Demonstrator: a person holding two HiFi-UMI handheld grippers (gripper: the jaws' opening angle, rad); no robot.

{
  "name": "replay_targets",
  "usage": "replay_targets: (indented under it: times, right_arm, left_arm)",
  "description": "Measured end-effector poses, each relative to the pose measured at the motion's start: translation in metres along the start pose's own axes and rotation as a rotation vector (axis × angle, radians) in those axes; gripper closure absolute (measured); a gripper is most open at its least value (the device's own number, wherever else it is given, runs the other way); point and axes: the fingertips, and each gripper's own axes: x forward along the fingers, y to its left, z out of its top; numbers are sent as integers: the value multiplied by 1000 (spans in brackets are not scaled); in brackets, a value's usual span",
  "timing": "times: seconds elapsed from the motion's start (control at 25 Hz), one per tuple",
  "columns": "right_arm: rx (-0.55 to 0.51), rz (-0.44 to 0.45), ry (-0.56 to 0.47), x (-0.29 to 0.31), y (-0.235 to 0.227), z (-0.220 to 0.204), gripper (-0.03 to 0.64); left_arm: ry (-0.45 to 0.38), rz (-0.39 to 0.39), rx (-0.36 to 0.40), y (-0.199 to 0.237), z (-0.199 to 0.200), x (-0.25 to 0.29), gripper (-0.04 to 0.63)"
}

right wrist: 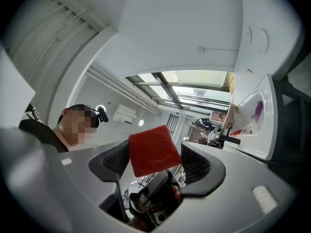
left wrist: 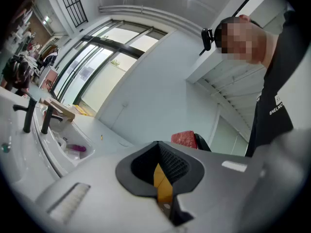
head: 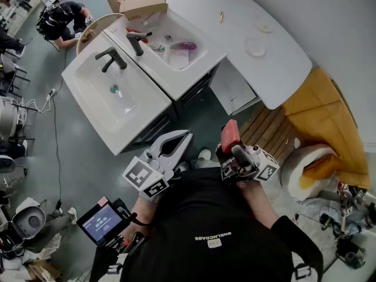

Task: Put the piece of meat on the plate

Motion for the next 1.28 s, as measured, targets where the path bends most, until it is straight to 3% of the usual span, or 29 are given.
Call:
replay_targets:
  times: [0.12,0.48,0.72,0.84,1.28]
  right_arm:
    - [-5,4,-13,7,9,9,281]
    - [-16,13,-53,1,16,34,281]
    - [10,18,-75,-21,19,51,282]
    - [2,21,-79,-32,20,65,282]
    - [-43,-41,-123,-53,-4,90,282]
  left_arm:
    - [-22,31,3,4,5,1,575]
    - [-83,-9,1,-10,17,19,575]
    - [-67,-17,32,-35,-2,37,575]
    - [-50,-12,11,-42,-15,50,575]
    - [5,-19,-33,-18,-26,89,575]
